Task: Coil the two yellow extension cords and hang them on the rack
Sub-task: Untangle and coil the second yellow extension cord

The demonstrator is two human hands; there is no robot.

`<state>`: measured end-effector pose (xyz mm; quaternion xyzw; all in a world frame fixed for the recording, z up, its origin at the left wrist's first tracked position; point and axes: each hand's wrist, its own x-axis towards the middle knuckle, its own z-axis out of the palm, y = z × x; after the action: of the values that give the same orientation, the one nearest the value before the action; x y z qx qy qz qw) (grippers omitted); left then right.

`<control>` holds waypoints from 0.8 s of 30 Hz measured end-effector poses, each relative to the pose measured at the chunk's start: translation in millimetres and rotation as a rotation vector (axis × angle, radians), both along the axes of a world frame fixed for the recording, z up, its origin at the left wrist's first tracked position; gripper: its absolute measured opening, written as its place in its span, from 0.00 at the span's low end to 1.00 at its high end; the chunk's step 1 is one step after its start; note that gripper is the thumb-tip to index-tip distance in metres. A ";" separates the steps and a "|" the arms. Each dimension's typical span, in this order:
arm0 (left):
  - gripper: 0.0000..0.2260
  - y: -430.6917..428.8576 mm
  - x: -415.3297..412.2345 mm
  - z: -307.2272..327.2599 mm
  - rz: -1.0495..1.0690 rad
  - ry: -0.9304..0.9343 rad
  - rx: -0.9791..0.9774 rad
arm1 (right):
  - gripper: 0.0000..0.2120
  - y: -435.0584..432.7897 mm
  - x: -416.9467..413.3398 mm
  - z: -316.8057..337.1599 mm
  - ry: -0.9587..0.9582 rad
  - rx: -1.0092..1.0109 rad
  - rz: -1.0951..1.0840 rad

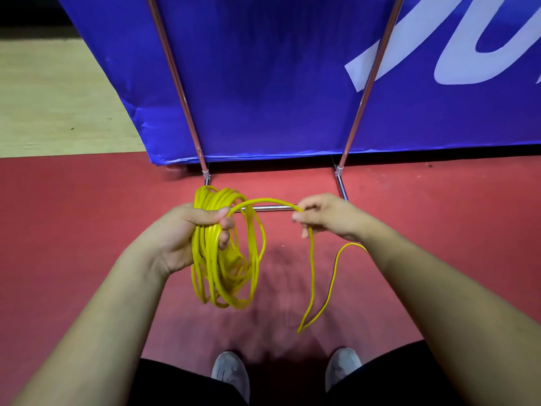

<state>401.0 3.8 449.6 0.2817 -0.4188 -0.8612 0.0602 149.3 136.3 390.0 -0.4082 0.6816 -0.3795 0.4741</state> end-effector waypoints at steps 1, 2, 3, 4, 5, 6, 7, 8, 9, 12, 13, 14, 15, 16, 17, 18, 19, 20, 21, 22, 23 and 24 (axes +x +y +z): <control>0.15 0.7 -0.2 -1.1 -0.022 -0.057 -0.036 | 0.07 -1.8 -1.4 1.8 -0.006 -0.059 -0.089; 0.10 2.4 -0.7 -1.3 -0.043 -0.111 -0.059 | 0.07 -4.4 -1.7 5.6 0.033 -0.110 -0.141; 0.07 4.1 -1.2 -1.7 -0.058 -0.155 -0.067 | 0.08 -7.0 -1.2 10.6 0.111 -0.149 -0.159; 0.06 6.1 -2.1 -2.4 -0.067 -0.178 -0.060 | 0.08 -9.9 1.1 15.4 0.189 -0.176 -0.152; 0.06 7.2 -2.9 -4.0 -0.070 -0.188 -0.048 | 0.08 -12.8 4.0 18.8 0.245 -0.197 -0.135; 0.06 8.0 -3.6 -5.3 -0.072 -0.186 -0.034 | 0.07 -15.0 8.4 21.6 0.259 -0.212 -0.113; 0.05 8.9 -4.0 -6.4 -0.071 -0.174 -0.026 | 0.07 -16.8 14.0 24.0 0.257 -0.223 -0.084; 0.04 10.5 -4.4 -7.0 -0.072 -0.151 -0.018 | 0.07 -18.8 20.3 26.5 0.248 -0.236 -0.047; 0.05 11.6 -4.8 -8.1 -0.075 -0.123 -0.009 | 0.06 -21.6 25.1 27.3 0.243 -0.249 -0.019; 0.21 13.9 -7.2 -7.7 -0.120 -0.035 0.032 | 0.04 -27.5 27.4 29.7 0.243 -0.300 -0.036; 0.23 13.8 -7.9 -6.7 -0.133 -0.007 0.041 | 0.04 -26.8 22.8 29.9 0.255 -0.312 -0.059; 0.23 12.9 -8.4 -6.3 -0.142 0.017 0.044 | 0.05 -24.8 16.3 28.4 0.273 -0.315 -0.077; 0.22 11.8 -8.8 -5.9 -0.144 0.027 0.044 | 0.05 -21.9 8.9 25.5 0.294 -0.302 -0.088; 0.21 11.3 -9.4 -5.4 -0.143 0.033 0.046 | 0.05 -18.5 2.7 22.7 0.309 -0.282 -0.094; 0.20 10.7 -9.8 -6.6 -0.138 0.032 0.055 | 0.05 -15.7 -1.0 19.6 0.314 -0.259 -0.097; 0.20 10.5 -9.7 -7.9 -0.132 0.025 0.066 | 0.05 -13.8 -2.0 16.9 0.310 -0.243 -0.098; 0.20 10.8 -9.8 -8.7 -0.128 0.011 0.073 | 0.05 -13.3 -0.3 15.3 0.307 -0.235 -0.094; 0.20 11.2 -10.3 -9.2 -0.125 0.000 0.074 | 0.05 -14.2 2.4 13.9 0.306 -0.234 -0.083; 0.19 12.1 -10.9 -8.5 -0.118 -0.006 0.069 | 0.05 -15.8 5.4 13.7 0.304 -0.238 -0.068; 0.19 12.7 -11.4 -7.5 -0.103 -0.008 0.062 | 0.05 -17.4 7.4 13.4 0.298 -0.242 -0.058; 0.19 12.8 -11.7 -6.7 -0.079 -0.012 0.060 | 0.05 -18.9 8.2 13.3 0.297 -0.246 -0.059; 0.17 12.6 -11.6 -6.1 -0.048 -0.015 0.064 | 0.05 -19.8 7.6 12.7 0.300 -0.252 -0.068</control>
<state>389.4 16.3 443.5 0.2796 -0.3983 -0.8732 0.0273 156.9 116.5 402.7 -0.4928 0.7053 -0.4125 0.2992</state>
